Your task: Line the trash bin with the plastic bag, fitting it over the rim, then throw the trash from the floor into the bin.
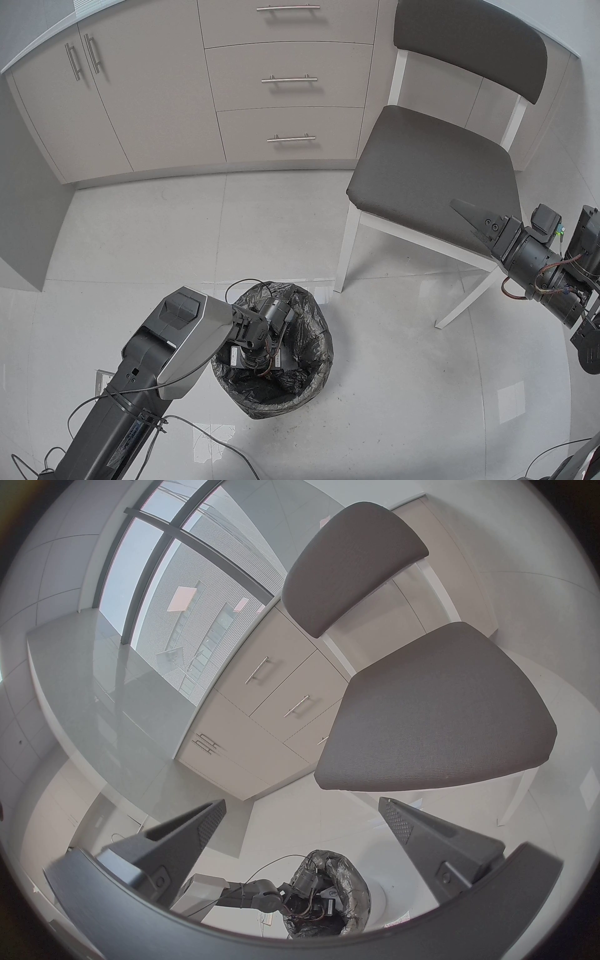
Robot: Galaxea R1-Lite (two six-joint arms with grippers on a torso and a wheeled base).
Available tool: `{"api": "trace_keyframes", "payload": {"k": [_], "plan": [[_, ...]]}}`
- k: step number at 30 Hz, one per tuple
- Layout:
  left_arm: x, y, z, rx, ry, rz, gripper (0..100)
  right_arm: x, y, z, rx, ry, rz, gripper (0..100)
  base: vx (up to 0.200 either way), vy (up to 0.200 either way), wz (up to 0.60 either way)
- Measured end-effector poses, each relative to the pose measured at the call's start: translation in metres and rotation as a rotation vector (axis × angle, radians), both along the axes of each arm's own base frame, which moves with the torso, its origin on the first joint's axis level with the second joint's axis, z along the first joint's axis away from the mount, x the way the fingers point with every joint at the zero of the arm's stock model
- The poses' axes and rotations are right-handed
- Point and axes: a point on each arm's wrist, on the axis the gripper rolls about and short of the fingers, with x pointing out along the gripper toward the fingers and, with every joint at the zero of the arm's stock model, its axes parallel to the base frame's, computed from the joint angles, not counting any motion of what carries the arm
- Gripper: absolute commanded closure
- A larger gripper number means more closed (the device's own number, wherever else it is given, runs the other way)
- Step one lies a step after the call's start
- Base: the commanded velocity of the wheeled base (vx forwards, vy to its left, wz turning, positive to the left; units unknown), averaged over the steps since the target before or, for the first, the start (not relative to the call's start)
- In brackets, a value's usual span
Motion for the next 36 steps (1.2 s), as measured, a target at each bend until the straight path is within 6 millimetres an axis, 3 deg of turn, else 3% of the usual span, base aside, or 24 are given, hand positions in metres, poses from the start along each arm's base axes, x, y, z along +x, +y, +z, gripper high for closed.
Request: {"api": "trace_keyframes", "payload": {"k": [7, 16, 20, 24, 36], "plan": [[0.000, -0.001, 0.007, -0.009, -0.008, 0.015, 100, 0.000, 0.000, 0.000, -0.001, 0.002, 0.000, 0, 0.000, 0.000, 0.00], [-0.005, -0.018, 0.052, -0.062, -0.061, 0.036, 100, 0.000, 0.000, 0.001, 0.000, -0.002, 0.000, 0, 0.000, 0.000, 0.00], [-0.005, -0.021, 0.062, -0.077, -0.081, 0.032, 100, -0.001, 0.000, 0.001, 0.000, -0.003, 0.000, 0, 0.000, 0.000, 0.00], [-0.004, -0.018, 0.055, -0.072, -0.072, 0.039, 100, -0.001, 0.000, 0.001, 0.001, -0.003, 0.000, 0, 0.000, 0.000, 0.00], [0.005, 0.006, 0.001, -0.042, -0.018, 0.078, 100, 0.000, 0.000, 0.000, -0.002, 0.001, 0.001, 0, 0.000, 0.000, 0.00]]}}
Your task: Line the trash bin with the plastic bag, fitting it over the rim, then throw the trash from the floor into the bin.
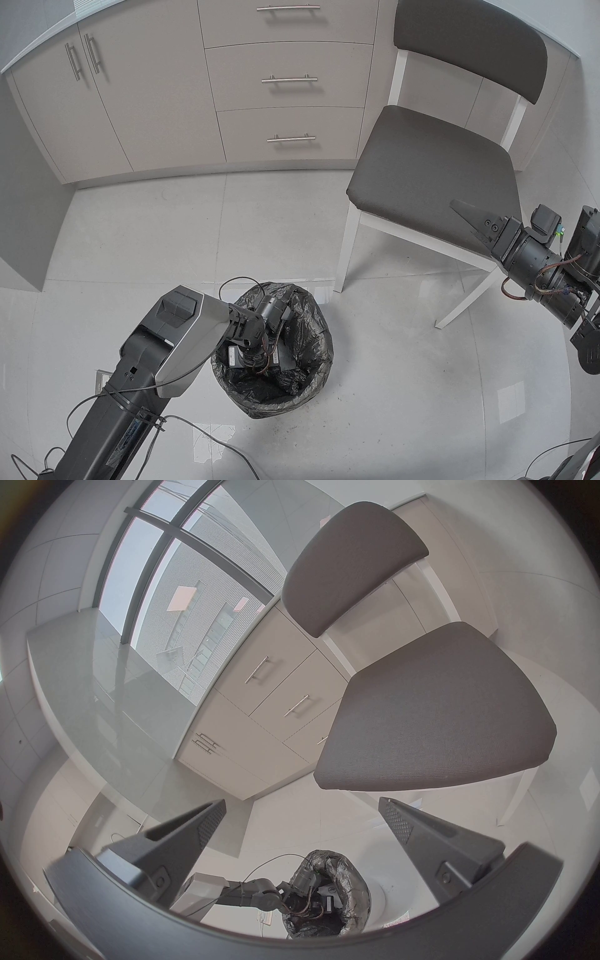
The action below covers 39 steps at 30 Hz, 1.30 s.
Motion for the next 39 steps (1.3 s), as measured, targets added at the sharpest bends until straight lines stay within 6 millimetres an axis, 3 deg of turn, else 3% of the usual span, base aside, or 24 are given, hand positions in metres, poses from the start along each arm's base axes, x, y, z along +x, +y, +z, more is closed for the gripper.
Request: {"api": "trace_keyframes", "payload": {"k": [9, 14, 17, 21, 26, 34, 39], "plan": [[-0.003, 0.002, -0.016, 0.016, 0.027, 0.001, 100, 0.000, 0.000, 0.000, 0.000, -0.002, -0.001, 0, 0.000, 0.000, 0.00], [-0.004, 0.000, -0.014, 0.019, 0.027, -0.001, 100, 0.001, 0.000, 0.000, 0.000, -0.002, -0.002, 0, 0.000, 0.000, 0.00], [-0.004, -0.005, -0.002, 0.009, 0.009, -0.008, 100, 0.001, 0.000, 0.000, 0.000, -0.002, -0.002, 0, 0.000, 0.000, 0.00], [-0.006, -0.020, 0.029, -0.019, -0.044, -0.036, 100, 0.001, 0.000, 0.000, 0.000, -0.002, -0.004, 0, 0.000, 0.000, 0.00], [-0.017, -0.048, 0.084, -0.072, -0.128, -0.098, 100, 0.001, -0.001, 0.000, 0.001, -0.002, -0.004, 0, 0.000, 0.000, 0.00], [-0.059, -0.089, 0.174, -0.148, -0.237, -0.229, 100, 0.000, -0.001, 0.002, 0.002, -0.007, -0.005, 0, 0.000, 0.000, 0.00], [-0.080, -0.094, 0.220, -0.155, -0.286, -0.299, 100, -0.002, -0.001, 0.004, 0.005, -0.014, -0.006, 0, 0.000, 0.000, 0.00]]}}
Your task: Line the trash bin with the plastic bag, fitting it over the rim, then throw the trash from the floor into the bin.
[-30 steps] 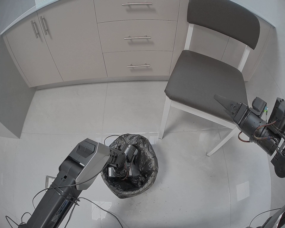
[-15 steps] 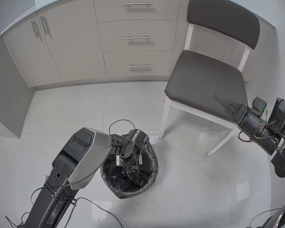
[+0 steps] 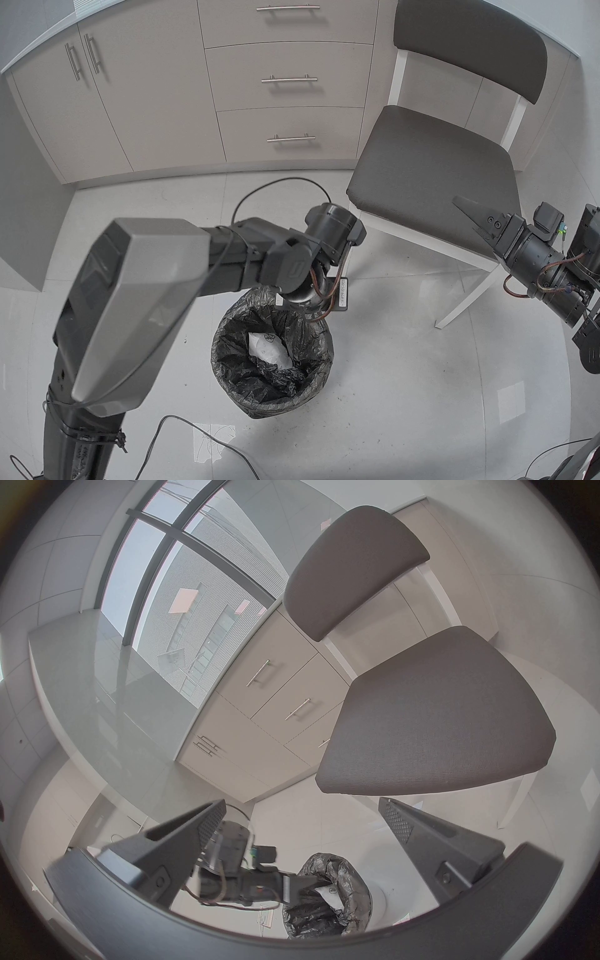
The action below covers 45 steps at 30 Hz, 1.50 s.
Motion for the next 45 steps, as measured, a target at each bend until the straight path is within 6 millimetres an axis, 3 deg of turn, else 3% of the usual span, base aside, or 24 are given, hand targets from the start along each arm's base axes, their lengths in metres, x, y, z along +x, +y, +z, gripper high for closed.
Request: {"api": "trace_keyframes", "payload": {"k": [8, 17, 20, 24, 29, 33, 37, 43, 45], "plan": [[-0.034, 0.022, 0.079, 0.063, -0.085, -0.108, 100, -0.004, -0.002, 0.005, -0.011, -0.027, -0.004, 0, 0.000, 0.000, 0.00], [-0.092, 0.079, 0.169, 0.453, -0.260, -0.203, 100, -0.011, -0.006, 0.012, -0.049, -0.052, -0.014, 0, 0.000, 0.000, 0.00], [-0.117, 0.116, 0.200, 0.530, -0.270, -0.176, 100, -0.013, -0.008, 0.015, -0.061, -0.058, -0.023, 0, 0.000, 0.000, 0.00], [-0.158, 0.170, 0.226, 0.623, -0.189, -0.157, 100, -0.014, -0.011, 0.018, -0.066, -0.067, -0.033, 0, 0.000, 0.000, 0.00], [-0.226, 0.247, 0.254, 0.672, -0.119, -0.051, 100, -0.016, -0.014, 0.021, -0.086, -0.081, -0.047, 0, 0.000, 0.000, 0.00], [-0.288, 0.293, 0.271, 0.625, -0.197, 0.091, 100, -0.018, -0.015, 0.023, -0.109, -0.092, -0.059, 0, 0.000, 0.000, 0.00], [-0.361, 0.327, 0.277, 0.550, -0.336, 0.222, 100, -0.023, -0.018, 0.025, -0.122, -0.093, -0.067, 0, 0.000, 0.000, 0.00], [-0.452, 0.355, 0.249, 0.451, -0.503, 0.380, 100, -0.038, -0.028, 0.029, -0.155, -0.038, -0.092, 0, 0.000, 0.000, 0.00], [-0.467, 0.358, 0.235, 0.434, -0.522, 0.413, 100, -0.044, -0.032, 0.032, -0.164, -0.017, -0.104, 0, 0.000, 0.000, 0.00]]}}
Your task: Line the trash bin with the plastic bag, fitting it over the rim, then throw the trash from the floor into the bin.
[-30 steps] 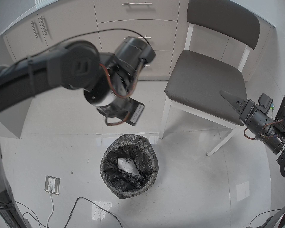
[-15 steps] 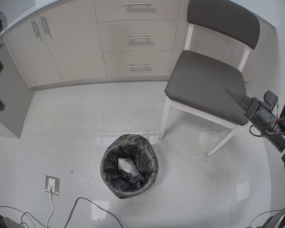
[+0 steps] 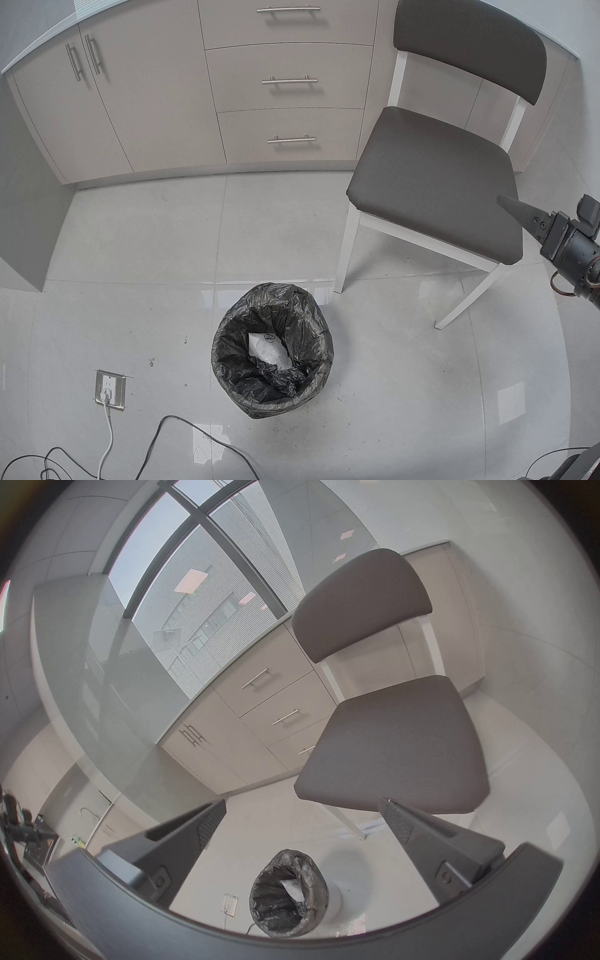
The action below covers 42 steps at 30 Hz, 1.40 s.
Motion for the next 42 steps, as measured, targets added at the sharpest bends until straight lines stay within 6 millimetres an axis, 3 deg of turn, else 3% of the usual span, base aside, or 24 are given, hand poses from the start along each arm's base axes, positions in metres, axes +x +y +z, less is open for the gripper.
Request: {"api": "trace_keyframes", "payload": {"k": [5, 10, 17, 22, 28, 32, 38, 42], "plan": [[-0.022, 0.000, -0.043, -0.059, -0.041, 0.061, 100, -0.024, -0.012, 0.013, -0.026, 0.042, -0.035, 0, 0.000, 0.000, 0.00], [-0.024, -0.006, -0.085, -0.144, -0.057, 0.105, 100, -0.060, -0.024, 0.026, -0.070, 0.088, -0.064, 0, 0.000, 0.000, 0.00], [-0.012, -0.019, -0.149, -0.288, -0.068, 0.214, 100, -0.136, -0.040, 0.035, -0.140, 0.153, -0.097, 0, 0.000, 0.000, 0.00], [-0.004, -0.029, -0.191, -0.404, -0.103, 0.329, 100, -0.195, -0.048, 0.032, -0.162, 0.108, -0.130, 0, 0.000, 0.000, 0.00], [0.005, -0.036, -0.209, -0.471, -0.172, 0.293, 100, -0.249, -0.049, 0.022, -0.177, -0.016, -0.237, 0, 0.000, 0.000, 0.00], [0.024, -0.037, -0.216, -0.464, -0.273, 0.239, 100, -0.277, -0.045, 0.011, -0.191, -0.100, -0.304, 0, 0.000, 0.000, 0.00], [0.053, -0.037, -0.226, -0.378, -0.425, 0.154, 100, -0.297, -0.042, 0.002, -0.192, -0.168, -0.366, 0, 0.000, 0.000, 0.00], [0.068, -0.037, -0.235, -0.229, -0.480, 0.073, 100, -0.304, -0.041, -0.002, -0.193, -0.189, -0.397, 0, 0.000, 0.000, 0.00]]}}
